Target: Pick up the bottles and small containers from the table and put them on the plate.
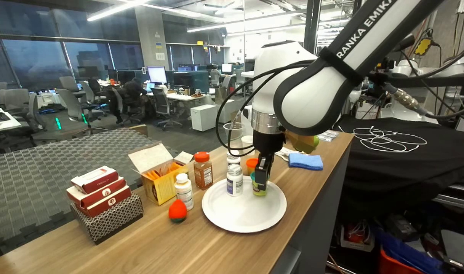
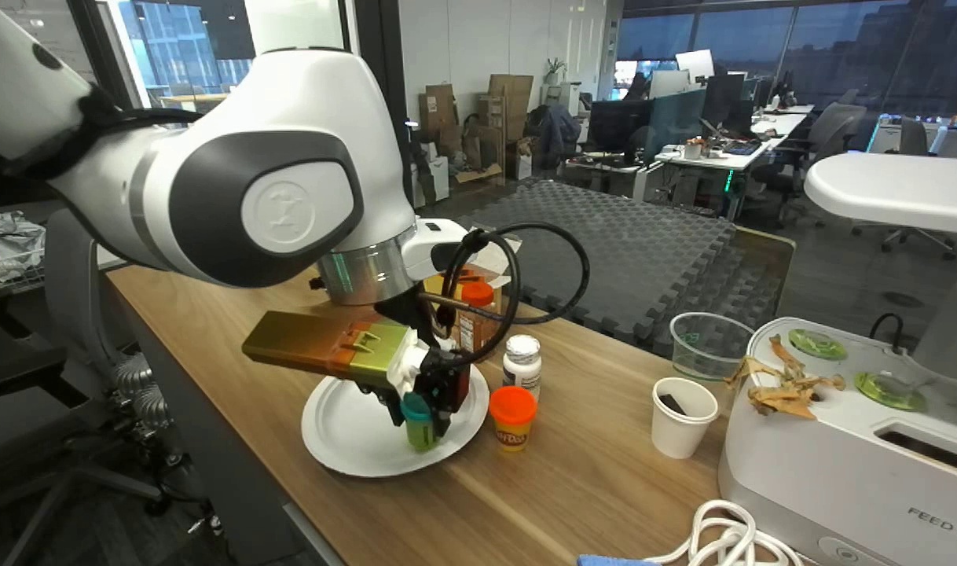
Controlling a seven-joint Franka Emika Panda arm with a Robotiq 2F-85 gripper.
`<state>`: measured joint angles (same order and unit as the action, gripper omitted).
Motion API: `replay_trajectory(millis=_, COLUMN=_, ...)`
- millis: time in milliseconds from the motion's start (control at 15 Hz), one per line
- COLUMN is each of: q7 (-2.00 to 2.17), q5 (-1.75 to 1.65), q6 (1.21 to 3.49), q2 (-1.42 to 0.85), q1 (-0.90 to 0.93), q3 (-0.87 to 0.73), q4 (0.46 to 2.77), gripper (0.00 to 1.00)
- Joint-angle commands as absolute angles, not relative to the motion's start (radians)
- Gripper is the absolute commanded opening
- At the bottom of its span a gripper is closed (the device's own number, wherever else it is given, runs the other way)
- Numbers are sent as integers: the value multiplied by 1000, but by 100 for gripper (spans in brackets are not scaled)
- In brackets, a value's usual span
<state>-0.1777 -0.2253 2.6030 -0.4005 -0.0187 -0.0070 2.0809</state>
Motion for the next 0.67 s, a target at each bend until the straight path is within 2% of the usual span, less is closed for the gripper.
replay_trajectory(millis=0, q7=-162, q5=-213, q6=2625, q2=-423, q1=-15, q3=-13, q4=2042, gripper=27)
replay_trajectory(millis=467, q7=-161, q5=-218, q6=2626, q2=-446, q1=-12, q3=-14, q4=2017, gripper=27)
replay_trajectory(millis=533, q7=-165, q5=-217, q6=2626, q2=-447, q1=-14, q3=-13, q4=2016, gripper=48)
replay_trajectory(millis=600, q7=-169, q5=-214, q6=2626, q2=-446, q1=-16, q3=-10, q4=2017, gripper=76)
